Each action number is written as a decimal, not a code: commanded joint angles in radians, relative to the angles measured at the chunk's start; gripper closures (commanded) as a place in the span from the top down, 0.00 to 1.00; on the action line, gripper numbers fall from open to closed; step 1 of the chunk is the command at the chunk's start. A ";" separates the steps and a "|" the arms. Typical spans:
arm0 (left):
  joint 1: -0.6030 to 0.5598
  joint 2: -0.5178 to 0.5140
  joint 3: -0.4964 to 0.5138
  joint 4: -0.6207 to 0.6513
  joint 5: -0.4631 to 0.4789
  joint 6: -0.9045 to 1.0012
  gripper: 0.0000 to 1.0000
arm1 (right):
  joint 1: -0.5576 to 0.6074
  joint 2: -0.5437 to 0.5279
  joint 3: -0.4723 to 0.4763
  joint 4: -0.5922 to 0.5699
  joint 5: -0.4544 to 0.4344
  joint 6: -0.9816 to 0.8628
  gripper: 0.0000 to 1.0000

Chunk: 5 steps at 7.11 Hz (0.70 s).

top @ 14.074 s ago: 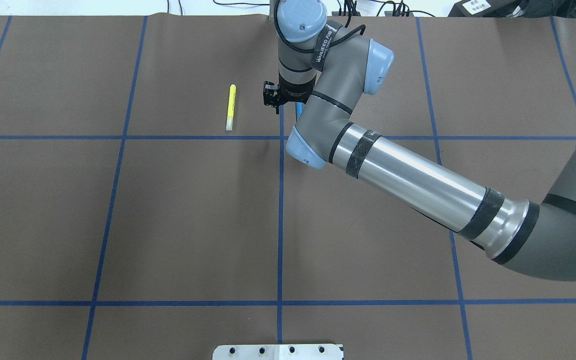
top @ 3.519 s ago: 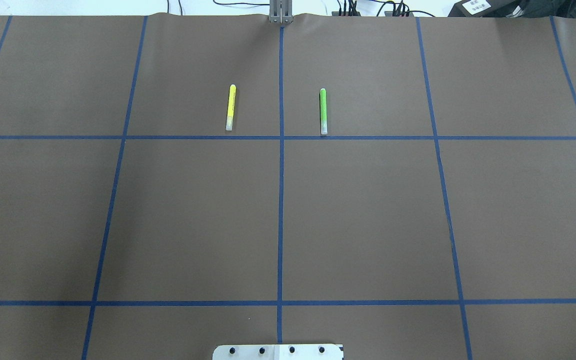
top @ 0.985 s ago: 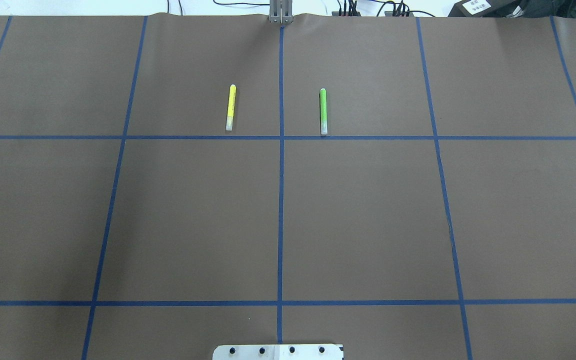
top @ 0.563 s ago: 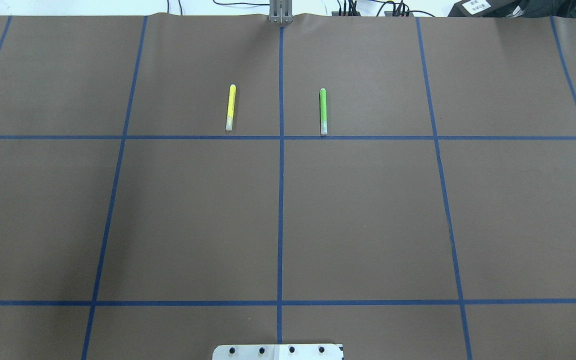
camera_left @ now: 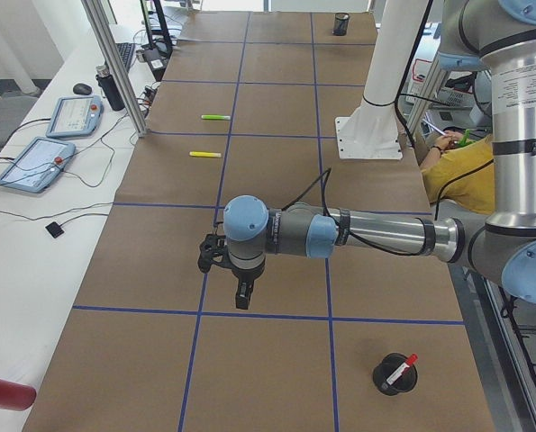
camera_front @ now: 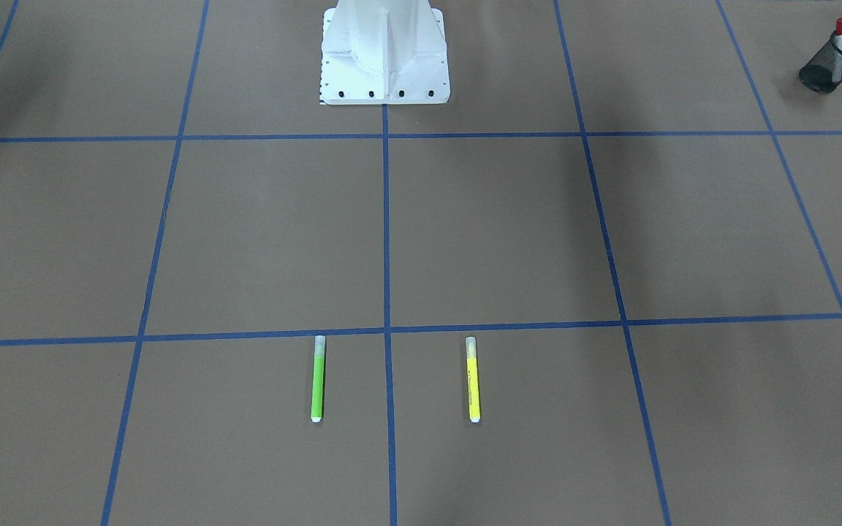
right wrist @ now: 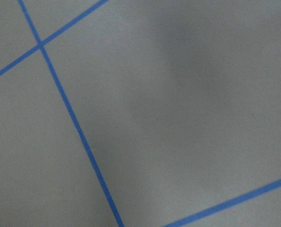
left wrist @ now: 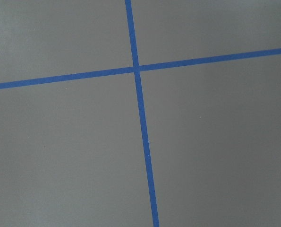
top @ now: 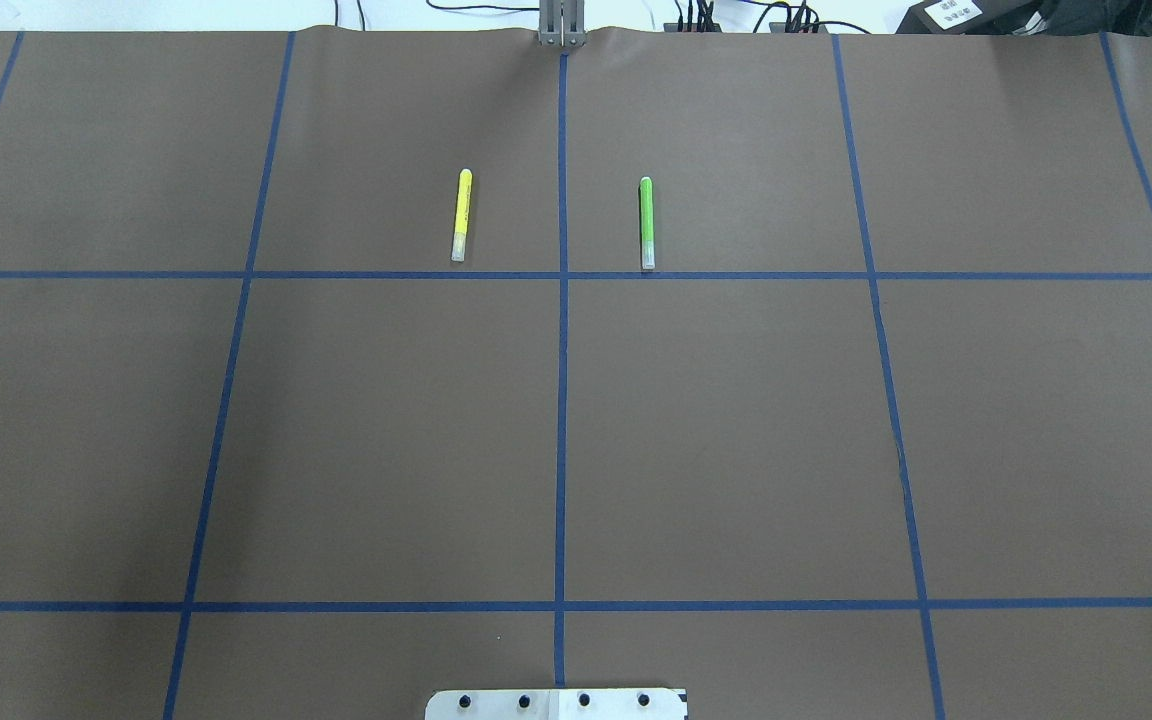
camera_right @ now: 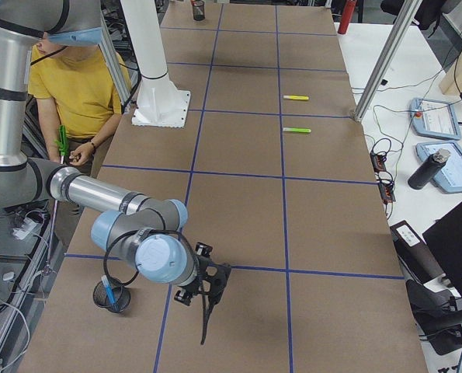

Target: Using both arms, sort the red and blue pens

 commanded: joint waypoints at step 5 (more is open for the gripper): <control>0.026 -0.018 -0.006 0.006 0.018 -0.008 1.00 | -0.396 0.244 0.030 0.008 -0.189 0.154 1.00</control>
